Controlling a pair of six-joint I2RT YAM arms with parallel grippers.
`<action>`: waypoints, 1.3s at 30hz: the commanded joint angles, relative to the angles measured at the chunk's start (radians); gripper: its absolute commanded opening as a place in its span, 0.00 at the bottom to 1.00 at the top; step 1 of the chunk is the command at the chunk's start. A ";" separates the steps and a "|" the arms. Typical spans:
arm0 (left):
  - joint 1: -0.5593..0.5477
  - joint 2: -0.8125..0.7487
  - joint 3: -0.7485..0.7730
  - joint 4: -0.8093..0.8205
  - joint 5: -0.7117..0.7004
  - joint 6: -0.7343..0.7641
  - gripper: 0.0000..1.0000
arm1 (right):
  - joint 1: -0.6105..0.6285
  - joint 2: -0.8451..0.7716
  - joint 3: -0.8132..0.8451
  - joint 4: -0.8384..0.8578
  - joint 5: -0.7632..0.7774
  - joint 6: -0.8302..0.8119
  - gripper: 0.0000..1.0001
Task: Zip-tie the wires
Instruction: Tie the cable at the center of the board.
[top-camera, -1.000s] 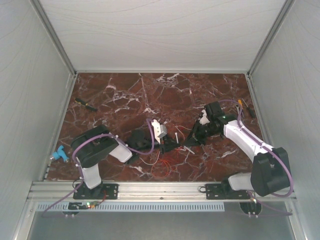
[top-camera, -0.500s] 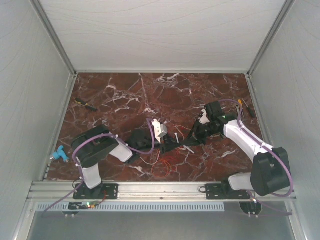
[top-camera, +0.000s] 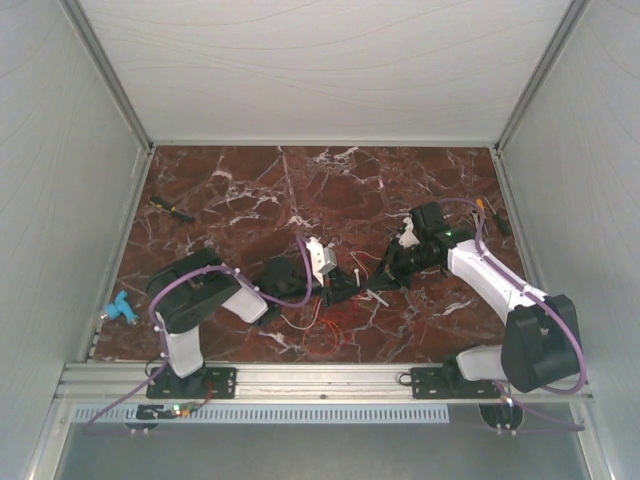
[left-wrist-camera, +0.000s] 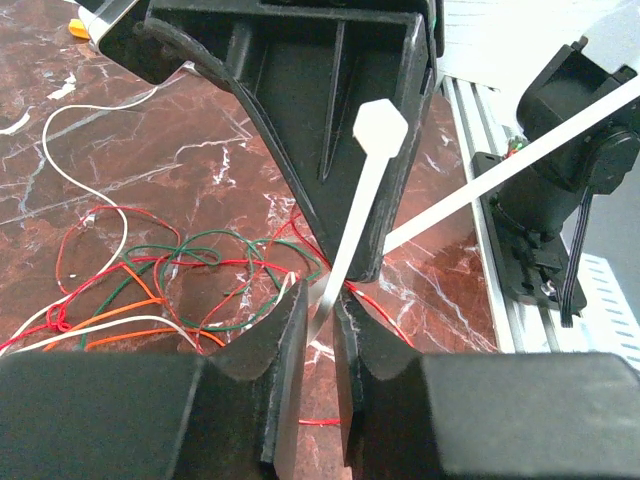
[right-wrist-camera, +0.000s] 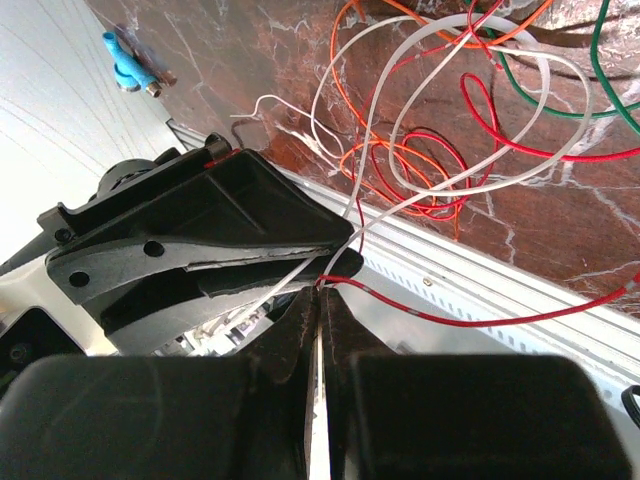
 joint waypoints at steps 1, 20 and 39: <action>-0.009 0.016 0.032 0.065 0.011 0.019 0.16 | 0.006 0.002 -0.003 0.038 -0.039 0.022 0.00; -0.001 0.020 0.003 0.124 -0.002 0.007 0.00 | -0.002 0.003 -0.006 0.054 -0.041 0.002 0.18; 0.020 0.006 -0.022 0.152 0.006 -0.042 0.00 | -0.135 -0.144 0.016 0.250 -0.088 -0.022 0.41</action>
